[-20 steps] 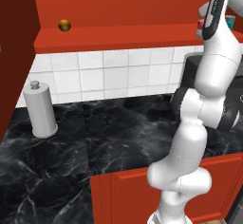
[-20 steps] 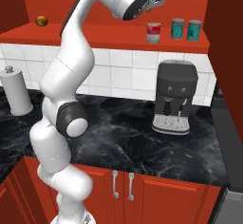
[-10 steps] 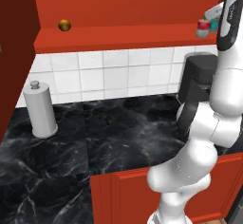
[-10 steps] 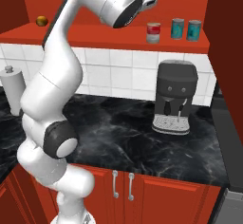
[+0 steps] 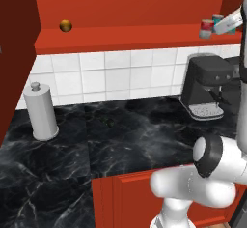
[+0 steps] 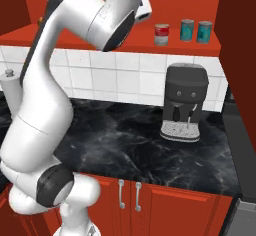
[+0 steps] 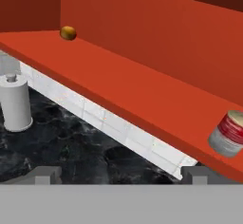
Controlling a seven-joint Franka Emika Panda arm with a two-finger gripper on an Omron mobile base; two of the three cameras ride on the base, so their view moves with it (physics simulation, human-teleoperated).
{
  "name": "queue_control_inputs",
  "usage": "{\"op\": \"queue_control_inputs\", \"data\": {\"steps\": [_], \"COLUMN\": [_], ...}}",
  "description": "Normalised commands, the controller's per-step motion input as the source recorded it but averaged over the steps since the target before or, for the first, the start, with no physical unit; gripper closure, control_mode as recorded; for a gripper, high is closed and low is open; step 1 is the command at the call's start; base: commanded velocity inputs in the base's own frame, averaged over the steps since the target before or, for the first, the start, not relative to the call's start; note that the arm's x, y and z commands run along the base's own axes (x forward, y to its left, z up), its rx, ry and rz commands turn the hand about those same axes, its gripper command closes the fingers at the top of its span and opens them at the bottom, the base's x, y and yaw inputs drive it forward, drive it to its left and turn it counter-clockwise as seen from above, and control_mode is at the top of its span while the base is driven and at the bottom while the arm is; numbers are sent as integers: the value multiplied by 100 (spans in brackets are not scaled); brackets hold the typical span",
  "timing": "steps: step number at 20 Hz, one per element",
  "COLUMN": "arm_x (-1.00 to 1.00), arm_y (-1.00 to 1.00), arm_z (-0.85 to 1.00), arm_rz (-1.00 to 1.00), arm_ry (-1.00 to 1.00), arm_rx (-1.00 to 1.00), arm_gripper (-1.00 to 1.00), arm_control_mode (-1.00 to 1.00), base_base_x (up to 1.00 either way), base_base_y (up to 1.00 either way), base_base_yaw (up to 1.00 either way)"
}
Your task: Pick the cans from the counter and place them in their designated side in the cabinet.
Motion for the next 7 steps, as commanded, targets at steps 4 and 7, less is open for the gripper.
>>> {"op": "queue_control_inputs", "data": {"steps": [4,7], "arm_x": [-78,-75], "arm_y": [21,18], "arm_z": [-21,-20], "arm_rz": [0,0], "arm_ry": [-2,-1], "arm_rx": [0,0], "arm_gripper": [-100,-100], "arm_control_mode": [-100,-100], "base_base_x": [0,0], "base_base_y": [0,0], "base_base_yaw": [0,0]}}
